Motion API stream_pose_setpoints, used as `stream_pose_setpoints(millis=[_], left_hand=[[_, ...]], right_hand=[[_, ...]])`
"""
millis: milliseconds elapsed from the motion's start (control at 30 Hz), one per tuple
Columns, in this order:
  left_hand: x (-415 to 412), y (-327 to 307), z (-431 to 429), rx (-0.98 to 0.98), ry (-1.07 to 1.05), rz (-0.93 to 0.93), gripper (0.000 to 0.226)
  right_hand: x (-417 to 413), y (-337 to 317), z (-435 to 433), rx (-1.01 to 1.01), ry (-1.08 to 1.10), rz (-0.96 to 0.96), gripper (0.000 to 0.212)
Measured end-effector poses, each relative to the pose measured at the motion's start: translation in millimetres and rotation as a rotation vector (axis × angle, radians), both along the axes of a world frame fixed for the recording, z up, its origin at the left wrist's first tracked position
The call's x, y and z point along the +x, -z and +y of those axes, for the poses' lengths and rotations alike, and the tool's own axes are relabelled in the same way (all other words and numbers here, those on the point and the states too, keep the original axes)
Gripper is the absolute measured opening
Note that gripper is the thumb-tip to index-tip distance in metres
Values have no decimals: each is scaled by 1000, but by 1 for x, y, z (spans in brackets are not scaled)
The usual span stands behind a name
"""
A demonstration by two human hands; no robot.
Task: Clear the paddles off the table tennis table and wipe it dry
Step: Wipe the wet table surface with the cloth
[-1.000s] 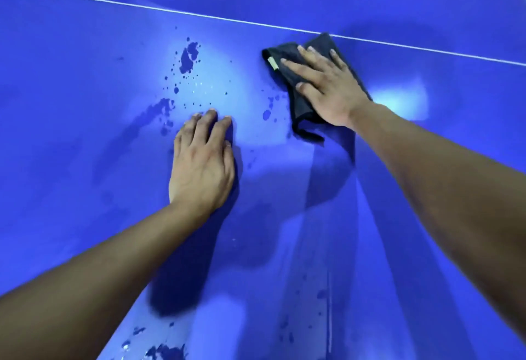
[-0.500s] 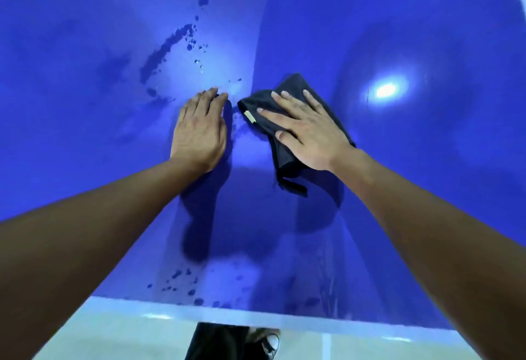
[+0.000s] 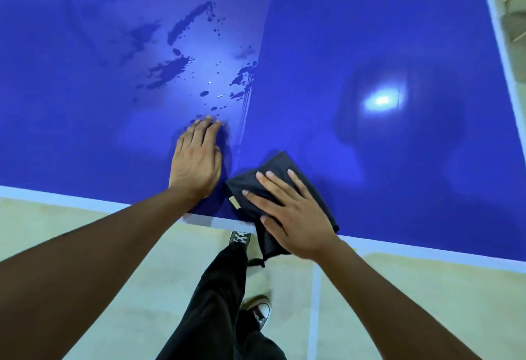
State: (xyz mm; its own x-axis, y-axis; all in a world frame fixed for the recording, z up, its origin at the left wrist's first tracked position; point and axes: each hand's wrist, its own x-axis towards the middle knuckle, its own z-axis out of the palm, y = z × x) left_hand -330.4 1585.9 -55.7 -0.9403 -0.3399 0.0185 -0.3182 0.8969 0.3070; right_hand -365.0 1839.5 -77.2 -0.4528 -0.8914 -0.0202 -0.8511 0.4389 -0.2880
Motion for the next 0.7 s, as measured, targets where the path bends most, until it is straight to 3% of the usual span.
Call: stream_pose_setpoints(millis=[200, 533, 700], left_hand=[[-17, -9, -7, 16, 4, 12, 52], [-112, -3, -53, 24, -29, 34, 50], [-168, 1, -73, 4, 75, 29, 49]], right_hand=[[-18, -1, -6, -14, -33, 4, 56], [-174, 1, -125, -27, 113, 41, 53], [-257, 4, -168, -51, 269, 55, 53]])
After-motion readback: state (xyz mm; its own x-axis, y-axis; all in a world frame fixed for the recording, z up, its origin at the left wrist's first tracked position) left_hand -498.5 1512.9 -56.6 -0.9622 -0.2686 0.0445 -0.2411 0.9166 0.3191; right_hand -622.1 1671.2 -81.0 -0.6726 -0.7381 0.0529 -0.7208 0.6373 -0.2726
